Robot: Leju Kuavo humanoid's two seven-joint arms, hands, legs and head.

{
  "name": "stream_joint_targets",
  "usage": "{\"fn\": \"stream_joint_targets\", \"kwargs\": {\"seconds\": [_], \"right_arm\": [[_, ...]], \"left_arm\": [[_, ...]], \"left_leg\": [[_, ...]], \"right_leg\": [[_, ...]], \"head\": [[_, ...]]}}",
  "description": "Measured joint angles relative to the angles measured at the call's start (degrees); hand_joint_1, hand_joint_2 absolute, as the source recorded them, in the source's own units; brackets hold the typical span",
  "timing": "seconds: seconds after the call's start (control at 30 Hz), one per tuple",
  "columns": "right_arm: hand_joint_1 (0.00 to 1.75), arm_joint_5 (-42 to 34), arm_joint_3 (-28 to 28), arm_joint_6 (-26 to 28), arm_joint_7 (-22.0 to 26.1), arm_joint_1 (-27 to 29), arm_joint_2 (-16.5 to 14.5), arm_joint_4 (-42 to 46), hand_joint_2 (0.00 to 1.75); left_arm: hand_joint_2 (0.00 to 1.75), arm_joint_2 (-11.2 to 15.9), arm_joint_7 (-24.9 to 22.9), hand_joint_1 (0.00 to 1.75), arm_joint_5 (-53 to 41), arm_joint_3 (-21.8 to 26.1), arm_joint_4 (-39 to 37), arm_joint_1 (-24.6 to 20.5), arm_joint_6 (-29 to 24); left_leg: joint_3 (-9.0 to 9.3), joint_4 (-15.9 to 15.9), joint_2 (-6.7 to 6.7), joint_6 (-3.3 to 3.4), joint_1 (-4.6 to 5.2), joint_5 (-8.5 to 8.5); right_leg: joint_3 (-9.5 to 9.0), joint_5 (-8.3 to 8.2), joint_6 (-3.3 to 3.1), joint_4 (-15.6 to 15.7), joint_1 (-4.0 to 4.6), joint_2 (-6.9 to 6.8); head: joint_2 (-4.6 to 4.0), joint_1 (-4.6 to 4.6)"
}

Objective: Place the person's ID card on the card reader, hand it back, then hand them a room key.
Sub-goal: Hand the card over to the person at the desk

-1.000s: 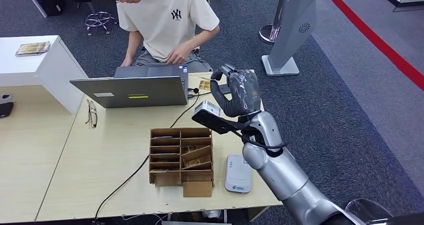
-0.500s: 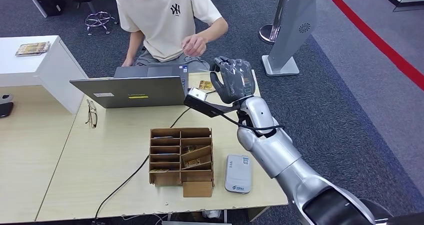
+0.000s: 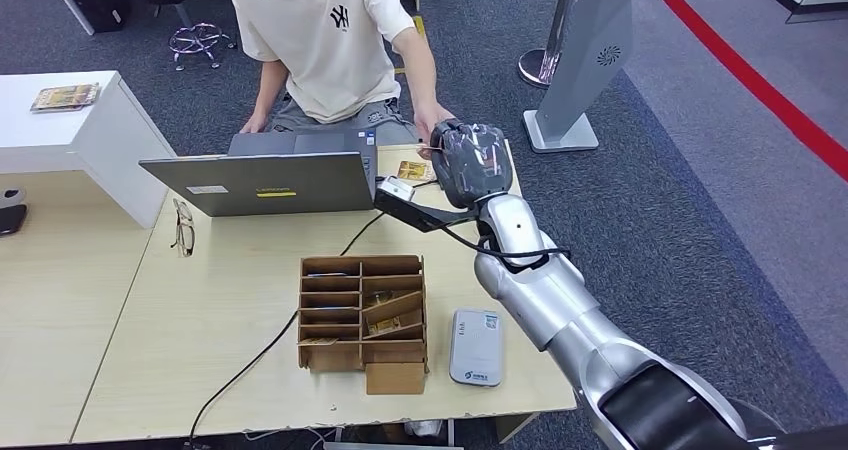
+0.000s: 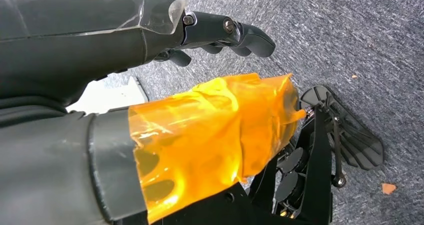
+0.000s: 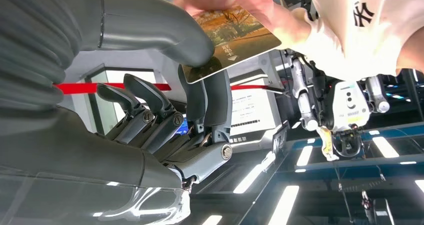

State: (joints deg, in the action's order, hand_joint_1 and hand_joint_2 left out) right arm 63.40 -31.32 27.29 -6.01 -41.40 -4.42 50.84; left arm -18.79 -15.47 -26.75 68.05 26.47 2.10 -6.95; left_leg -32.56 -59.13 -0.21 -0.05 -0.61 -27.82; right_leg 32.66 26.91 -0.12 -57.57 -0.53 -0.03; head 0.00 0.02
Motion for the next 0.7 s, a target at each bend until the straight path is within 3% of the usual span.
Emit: {"fn": "stream_joint_targets", "kwargs": {"seconds": [0.5,0.53,0.63,0.67,0.7], "right_arm": [[1.75,1.77,0.0,0.03,-0.87,0.08,-0.02,-2.34,1.75],[1.59,1.78,0.0,0.03,-0.96,0.11,-0.02,-2.42,1.75],[0.32,1.8,0.0,0.02,-1.03,0.15,-0.02,-2.61,1.75],[0.04,1.83,-0.01,-0.04,-1.04,0.16,-0.03,-2.67,1.75],[0.0,1.86,-0.01,-0.14,-1.08,0.16,-0.05,-2.73,1.75]], "left_arm": [[0.0,-0.13,0.0,0.0,-0.62,1.89,0.0,-0.82,0.07],[0.0,-0.14,0.0,0.0,-0.62,1.93,0.0,-0.86,0.08],[0.0,-0.15,-0.01,0.0,-0.62,2.03,0.0,-0.93,0.08],[0.0,-0.15,-0.01,0.0,-0.62,2.08,0.0,-0.95,0.08],[0.0,-0.16,-0.01,0.0,-0.62,2.14,0.0,-0.96,0.09]], "left_leg": [[-0.04,0.0,-0.01,0.0,0.0,0.0],[-0.04,0.0,-0.01,0.0,0.0,0.0],[-0.06,0.0,-0.01,0.0,0.0,0.0],[-0.07,0.0,-0.01,0.0,0.0,-0.01],[-0.07,0.0,0.0,0.0,0.0,-0.01]], "right_leg": [[0.04,0.0,0.0,0.0,0.0,0.0],[0.05,0.0,0.0,0.0,0.0,0.0],[0.07,0.0,0.0,0.0,0.0,0.0],[0.08,0.01,0.0,0.0,0.0,0.0],[0.09,0.01,0.0,0.0,0.0,0.01]], "head": [[0.0,0.0],[0.0,0.0],[0.0,0.0],[0.0,0.0],[0.0,0.0]]}}
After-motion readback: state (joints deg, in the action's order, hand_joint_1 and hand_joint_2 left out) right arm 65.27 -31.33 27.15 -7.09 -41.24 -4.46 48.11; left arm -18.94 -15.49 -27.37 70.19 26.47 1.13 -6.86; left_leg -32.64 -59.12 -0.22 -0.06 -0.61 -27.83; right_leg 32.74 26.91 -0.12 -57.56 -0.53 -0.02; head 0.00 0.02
